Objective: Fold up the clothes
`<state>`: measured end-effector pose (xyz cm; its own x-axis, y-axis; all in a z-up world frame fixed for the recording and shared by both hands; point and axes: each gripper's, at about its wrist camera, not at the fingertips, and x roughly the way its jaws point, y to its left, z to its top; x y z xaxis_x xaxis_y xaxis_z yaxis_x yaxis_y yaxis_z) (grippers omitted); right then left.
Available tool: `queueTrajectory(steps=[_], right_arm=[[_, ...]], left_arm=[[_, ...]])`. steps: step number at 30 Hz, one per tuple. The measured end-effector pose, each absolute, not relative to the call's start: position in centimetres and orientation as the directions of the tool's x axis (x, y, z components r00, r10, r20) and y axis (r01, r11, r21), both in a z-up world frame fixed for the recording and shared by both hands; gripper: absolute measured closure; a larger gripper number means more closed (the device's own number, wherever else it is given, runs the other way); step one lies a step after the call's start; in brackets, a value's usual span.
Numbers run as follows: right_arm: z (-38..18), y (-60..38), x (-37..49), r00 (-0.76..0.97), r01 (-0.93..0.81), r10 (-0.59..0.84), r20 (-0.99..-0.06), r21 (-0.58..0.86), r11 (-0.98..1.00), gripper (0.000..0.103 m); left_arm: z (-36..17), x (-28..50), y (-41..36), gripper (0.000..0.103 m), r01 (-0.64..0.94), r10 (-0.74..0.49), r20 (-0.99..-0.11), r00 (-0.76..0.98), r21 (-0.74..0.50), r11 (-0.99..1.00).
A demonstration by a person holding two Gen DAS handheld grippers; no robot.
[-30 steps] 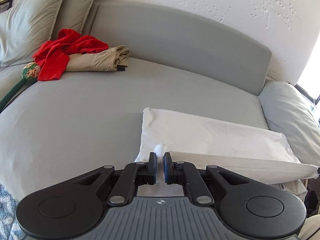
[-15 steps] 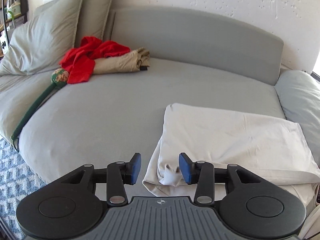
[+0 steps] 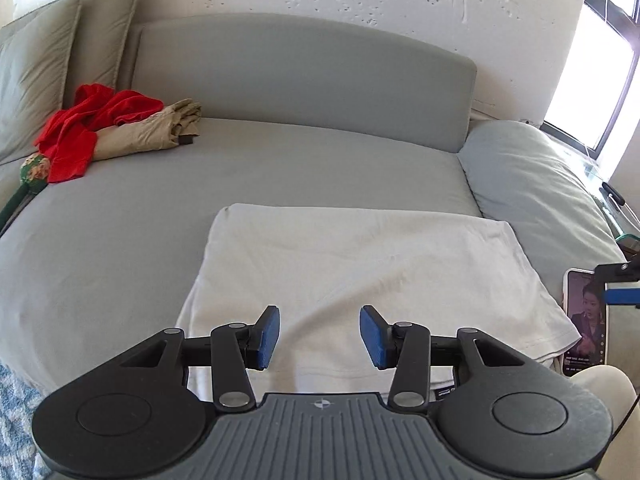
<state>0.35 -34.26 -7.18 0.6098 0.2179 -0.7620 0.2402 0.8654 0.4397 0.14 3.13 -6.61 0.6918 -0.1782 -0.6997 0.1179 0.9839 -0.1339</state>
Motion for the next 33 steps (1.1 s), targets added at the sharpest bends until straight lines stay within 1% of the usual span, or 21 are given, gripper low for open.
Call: queueTrajectory(steps=[3, 5, 7, 9, 10, 11, 14, 15, 16, 19, 20, 21, 22, 25, 28, 29, 31, 32, 33], right_arm=[[-9.4, -30.6, 2.6, 0.539, 0.165, 0.258, -0.802, 0.401, 0.901, 0.047], [-11.0, -27.7, 3.9, 0.504, 0.104, 0.248, -0.827, 0.343, 0.934, 0.047], [-12.5, -24.6, 4.9, 0.483, 0.04, 0.212, -0.85, 0.264, 0.964, 0.049], [-14.2, -22.0, 5.0, 0.445, -0.02, 0.166, -0.88, 0.175, 0.984, 0.049], [-15.2, -21.0, 4.7, 0.402, -0.04, 0.145, -0.904, 0.141, 0.989, 0.048], [-15.4, -20.6, 3.8, 0.376, -0.054, 0.132, -0.917, 0.12, 0.991, 0.048], [-15.0, -19.8, 0.5, 0.333, -0.097, 0.098, -0.938, 0.07, 0.993, 0.048], [-14.9, -20.0, -0.4, 0.298, -0.095, 0.114, -0.948, 0.089, 0.992, 0.051], [-14.6, -20.2, -1.4, 0.295, -0.106, 0.139, -0.945, 0.112, 0.988, 0.054], [-13.2, -20.5, -3.6, 0.366, -0.139, 0.182, -0.913, 0.14, 0.98, 0.049], [-12.7, -20.6, -4.0, 0.393, -0.144, 0.203, -0.897, 0.158, 0.977, 0.049], [-12.4, -20.6, -4.2, 0.412, -0.145, 0.214, -0.886, 0.168, 0.975, 0.049], [-12.2, -20.7, -4.2, 0.429, -0.142, 0.221, -0.876, 0.176, 0.974, 0.049], [-11.7, -20.5, -3.8, 0.472, -0.145, 0.233, -0.85, 0.186, 0.972, 0.053], [-11.4, -19.8, -3.1, 0.515, -0.164, 0.229, -0.826, 0.167, 0.972, 0.054], [-11.4, -19.5, -2.8, 0.531, -0.173, 0.226, -0.817, 0.156, 0.972, 0.054], [-11.8, -19.1, -2.1, 0.533, -0.184, 0.233, -0.813, 0.157, 0.97, 0.054], [-12.1, -18.9, -1.7, 0.532, -0.189, 0.237, -0.813, 0.159, 0.969, 0.054], [-12.4, -18.7, -1.3, 0.531, -0.194, 0.242, -0.812, 0.161, 0.968, 0.055]], left_arm=[[-8.3, 1.9, 0.9, 0.06, 0.165, -0.164, -0.711, 0.684, -0.068, 0.984], [-9.7, 2.7, -0.7, 0.061, 0.2, -0.147, -0.719, 0.68, -0.012, 0.98], [-11.1, 2.6, -1.8, 0.065, 0.243, -0.147, -0.75, 0.645, 0.02, 0.97], [-11.8, 1.0, -2.0, 0.074, 0.287, -0.163, -0.779, 0.606, 0.023, 0.958], [-12.1, 0.3, -2.1, 0.074, 0.309, -0.17, -0.793, 0.586, 0.024, 0.951], [-12.3, -0.5, -2.1, 0.075, 0.334, -0.186, -0.808, 0.559, 0.014, 0.943], [-11.6, -3.1, -1.3, 0.075, 0.417, -0.308, -0.851, 0.425, -0.118, 0.901], [-11.5, -3.8, -0.8, 0.074, 0.417, -0.336, -0.85, 0.406, -0.155, 0.895], [-11.3, -4.5, -0.3, 0.074, 0.406, -0.342, -0.843, 0.414, -0.165, 0.899], [-10.4, -5.3, 1.4, 0.073, 0.332, -0.331, -0.813, 0.48, -0.18, 0.926], [-10.1, -5.1, 2.2, 0.073, 0.294, -0.331, -0.794, 0.51, -0.201, 0.935], [-9.7, -4.9, 3.0, 0.07, 0.253, -0.327, -0.775, 0.541, -0.222, 0.942], [-9.2, -4.6, 4.0, 0.069, 0.206, -0.316, -0.754, 0.576, -0.241, 0.949], [-8.2, -3.6, 6.7, 0.069, 0.08, -0.259, -0.699, 0.666, -0.279, 0.957], [-7.8, -2.0, 9.9, 0.07, -0.073, -0.171, -0.682, 0.711, -0.313, 0.947], [-7.9, -1.0, 11.0, 0.074, -0.115, -0.151, -0.688, 0.71, -0.324, 0.939], [-8.2, 0.8, 12.5, 0.076, -0.159, -0.128, -0.697, 0.705, -0.331, 0.93], [-8.4, 1.7, 13.1, 0.078, -0.173, -0.124, -0.704, 0.7, -0.335, 0.926], [-8.7, 2.5, 13.2, 0.078, -0.16, -0.142, -0.713, 0.686, -0.339, 0.927]])
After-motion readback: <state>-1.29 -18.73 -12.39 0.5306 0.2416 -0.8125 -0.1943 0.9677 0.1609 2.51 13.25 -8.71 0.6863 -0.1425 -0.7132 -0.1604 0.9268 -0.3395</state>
